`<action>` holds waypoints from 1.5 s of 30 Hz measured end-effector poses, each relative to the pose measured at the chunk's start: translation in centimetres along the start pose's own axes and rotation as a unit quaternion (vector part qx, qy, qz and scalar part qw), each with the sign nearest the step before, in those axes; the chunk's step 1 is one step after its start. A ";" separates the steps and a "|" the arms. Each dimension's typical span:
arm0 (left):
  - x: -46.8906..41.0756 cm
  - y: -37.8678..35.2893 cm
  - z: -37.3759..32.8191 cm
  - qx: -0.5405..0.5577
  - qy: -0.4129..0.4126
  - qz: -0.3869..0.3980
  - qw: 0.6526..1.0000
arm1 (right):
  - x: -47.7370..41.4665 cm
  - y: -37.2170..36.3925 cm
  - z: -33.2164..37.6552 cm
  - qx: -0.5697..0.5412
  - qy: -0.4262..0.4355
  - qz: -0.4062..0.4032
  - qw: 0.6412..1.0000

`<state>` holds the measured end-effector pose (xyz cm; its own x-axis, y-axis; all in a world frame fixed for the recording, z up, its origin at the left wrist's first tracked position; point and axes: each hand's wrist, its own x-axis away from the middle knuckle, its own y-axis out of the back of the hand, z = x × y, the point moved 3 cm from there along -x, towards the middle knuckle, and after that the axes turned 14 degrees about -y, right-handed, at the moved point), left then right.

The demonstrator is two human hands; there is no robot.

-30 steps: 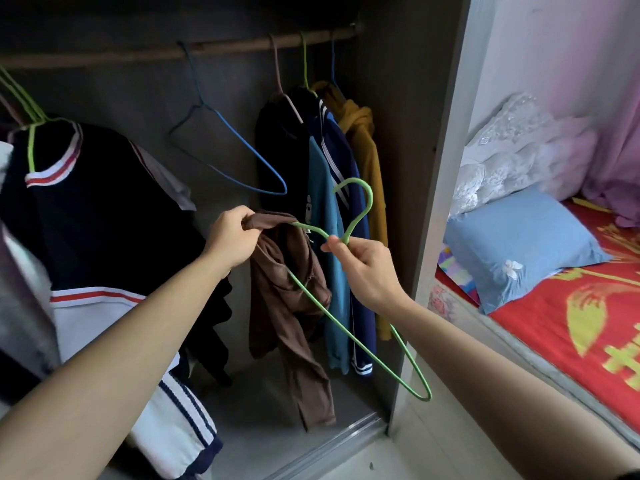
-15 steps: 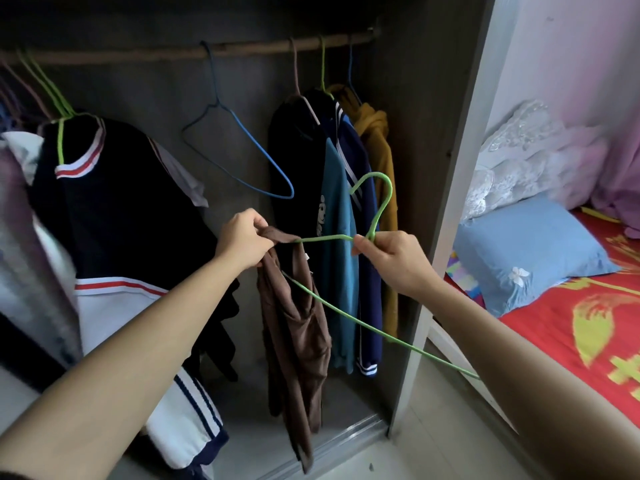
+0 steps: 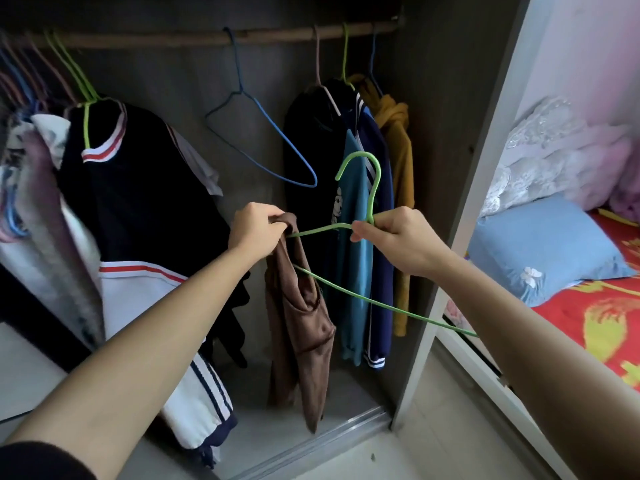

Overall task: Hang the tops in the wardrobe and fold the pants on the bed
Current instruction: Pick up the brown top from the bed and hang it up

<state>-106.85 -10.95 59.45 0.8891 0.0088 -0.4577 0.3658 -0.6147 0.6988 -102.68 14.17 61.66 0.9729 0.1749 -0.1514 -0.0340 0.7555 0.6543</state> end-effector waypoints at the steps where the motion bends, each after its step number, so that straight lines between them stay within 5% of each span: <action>1: 0.1 0.1 -0.4 0.041 0.004 -0.008 0.999 | -0.1 -0.5 -0.1 -0.023 0.000 0.002 1.000; 4: 0.4 0.3 -2.1 0.150 0.008 -0.029 0.988 | -0.9 -3.4 -1.6 -0.033 -0.038 0.021 0.999; 8: 0.7 -0.5 -4.3 0.257 -0.023 0.044 0.965 | -1.8 -7.2 -3.2 -0.005 -0.096 0.044 0.994; 14: -0.2 -0.2 -1.6 0.026 -0.129 0.037 0.991 | -1.5 -5.2 -2.4 -0.137 -0.065 -0.005 0.988; 19: -1.3 -0.4 0.8 0.033 -0.027 0.118 0.992 | -1.5 -3.4 -2.9 -0.254 -0.070 0.055 0.963; 25: -2.5 0.4 2.1 0.056 0.021 0.047 0.997 | -1.5 -0.7 -5.1 -0.032 0.013 -0.015 0.999; 31: -2.2 -2.1 -3.2 0.167 -0.008 0.074 0.983 | -2.6 -2.6 -5.4 -0.043 -0.001 0.020 0.999; 39: -2.4 -3.1 -4.5 0.154 -0.025 0.137 0.978 | -2.6 -3.8 -5.0 -0.042 -0.011 0.012 0.999; 42: -2.3 -3.7 -3.6 0.123 -0.030 0.101 0.987 | -2.2 -4.1 -4.7 0.033 0.056 -0.086 0.994; 45: -2.6 -3.7 -2.9 0.146 -0.002 -0.008 0.989 | -0.4 -4.0 -4.2 0.160 0.135 -0.308 0.928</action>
<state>-109.70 -6.47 59.66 0.8826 0.0186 -0.4697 0.2851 -0.8158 0.5033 -103.93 13.71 55.95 0.6910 -0.0430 -0.7216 0.6210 0.5463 0.5621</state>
